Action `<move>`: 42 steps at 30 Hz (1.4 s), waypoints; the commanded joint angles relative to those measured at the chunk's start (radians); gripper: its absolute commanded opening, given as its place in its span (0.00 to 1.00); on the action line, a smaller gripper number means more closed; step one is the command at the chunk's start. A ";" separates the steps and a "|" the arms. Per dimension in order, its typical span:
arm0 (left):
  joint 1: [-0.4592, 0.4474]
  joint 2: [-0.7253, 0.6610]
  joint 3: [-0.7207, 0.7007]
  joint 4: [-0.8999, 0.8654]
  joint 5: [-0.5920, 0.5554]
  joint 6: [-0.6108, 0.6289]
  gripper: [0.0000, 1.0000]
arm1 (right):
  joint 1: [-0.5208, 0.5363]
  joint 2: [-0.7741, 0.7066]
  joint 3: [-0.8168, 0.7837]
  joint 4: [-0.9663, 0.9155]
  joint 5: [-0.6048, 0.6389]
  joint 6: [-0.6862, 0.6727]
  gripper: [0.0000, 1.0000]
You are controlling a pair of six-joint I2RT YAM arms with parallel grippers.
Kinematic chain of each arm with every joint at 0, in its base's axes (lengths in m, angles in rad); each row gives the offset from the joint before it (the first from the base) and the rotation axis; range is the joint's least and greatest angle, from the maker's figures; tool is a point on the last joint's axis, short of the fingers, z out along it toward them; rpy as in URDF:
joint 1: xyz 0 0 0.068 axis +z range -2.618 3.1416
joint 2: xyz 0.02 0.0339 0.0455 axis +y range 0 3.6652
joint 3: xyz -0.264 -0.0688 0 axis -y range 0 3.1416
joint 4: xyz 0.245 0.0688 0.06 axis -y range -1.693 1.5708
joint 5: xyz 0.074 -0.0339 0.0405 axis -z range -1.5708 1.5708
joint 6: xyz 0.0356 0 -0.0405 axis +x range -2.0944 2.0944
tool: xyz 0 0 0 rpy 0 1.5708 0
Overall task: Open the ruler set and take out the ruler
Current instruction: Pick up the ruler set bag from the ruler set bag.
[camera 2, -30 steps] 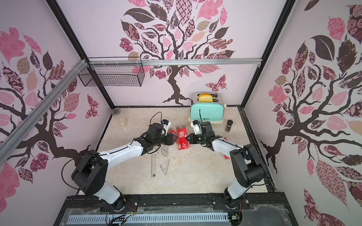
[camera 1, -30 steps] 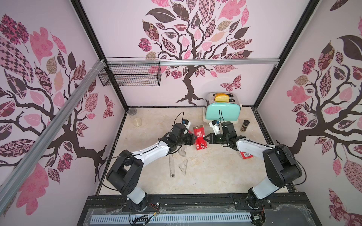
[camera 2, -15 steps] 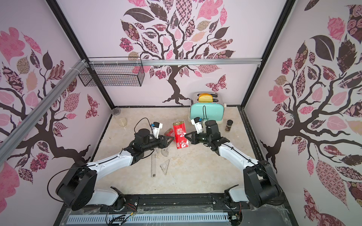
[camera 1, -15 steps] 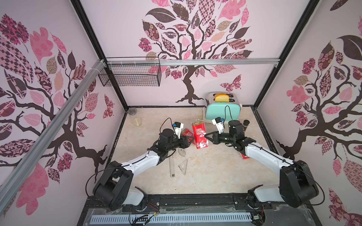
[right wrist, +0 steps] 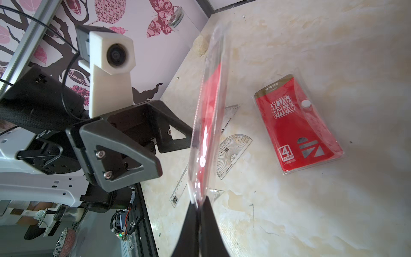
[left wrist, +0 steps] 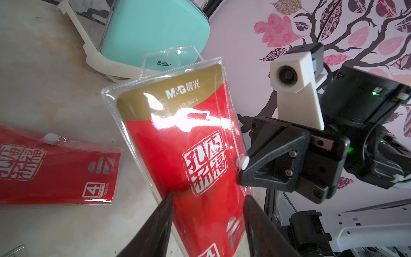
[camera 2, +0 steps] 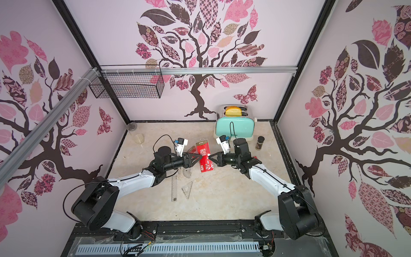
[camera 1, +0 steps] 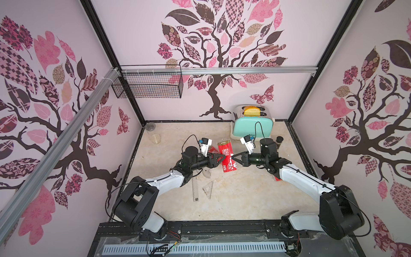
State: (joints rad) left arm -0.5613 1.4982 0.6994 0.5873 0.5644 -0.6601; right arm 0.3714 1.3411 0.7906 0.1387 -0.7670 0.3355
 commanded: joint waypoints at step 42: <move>-0.003 -0.031 -0.008 0.062 0.032 0.018 0.49 | 0.014 -0.020 0.039 0.049 -0.131 0.023 0.00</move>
State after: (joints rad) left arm -0.5636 1.4548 0.6899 0.5606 0.5564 -0.6243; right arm 0.3775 1.3102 0.7918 0.1616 -0.8581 0.3481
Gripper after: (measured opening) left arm 0.501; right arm 0.053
